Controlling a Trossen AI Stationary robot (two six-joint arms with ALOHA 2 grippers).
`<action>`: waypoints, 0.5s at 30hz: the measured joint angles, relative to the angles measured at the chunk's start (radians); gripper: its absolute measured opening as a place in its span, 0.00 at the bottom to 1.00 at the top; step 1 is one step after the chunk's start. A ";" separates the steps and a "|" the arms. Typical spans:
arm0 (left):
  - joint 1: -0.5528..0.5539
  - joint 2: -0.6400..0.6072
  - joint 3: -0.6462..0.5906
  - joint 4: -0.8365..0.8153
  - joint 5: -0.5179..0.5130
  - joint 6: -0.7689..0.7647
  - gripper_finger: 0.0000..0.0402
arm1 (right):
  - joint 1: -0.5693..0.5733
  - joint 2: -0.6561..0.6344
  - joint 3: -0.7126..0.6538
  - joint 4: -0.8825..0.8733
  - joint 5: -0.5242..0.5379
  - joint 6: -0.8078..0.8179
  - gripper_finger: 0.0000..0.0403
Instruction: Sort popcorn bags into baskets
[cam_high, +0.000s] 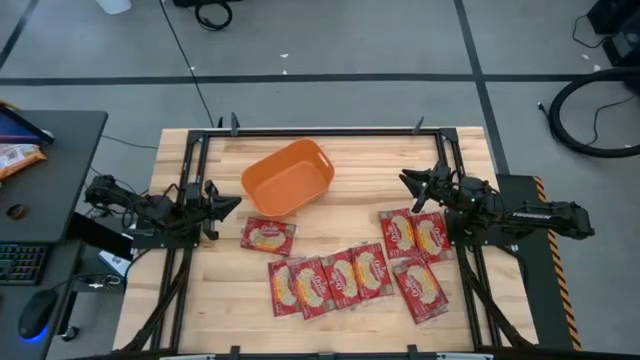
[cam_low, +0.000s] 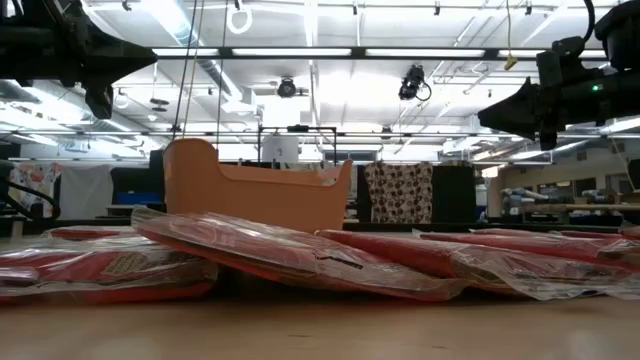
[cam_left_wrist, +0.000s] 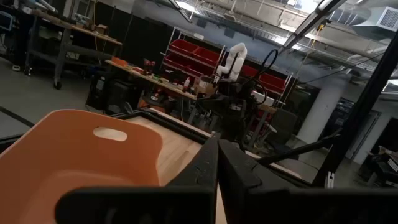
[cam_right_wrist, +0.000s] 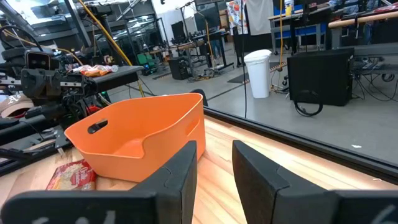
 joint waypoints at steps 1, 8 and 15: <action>0.000 0.000 0.000 0.000 0.000 0.001 0.02 | 0.000 0.000 0.000 0.000 0.000 0.000 0.27; 0.000 0.000 0.000 0.000 0.000 0.000 0.02 | 0.000 0.000 0.000 0.000 0.000 0.000 0.27; 0.003 0.000 0.000 0.124 -0.048 -0.003 0.02 | 0.000 0.000 0.000 0.000 0.000 0.000 0.27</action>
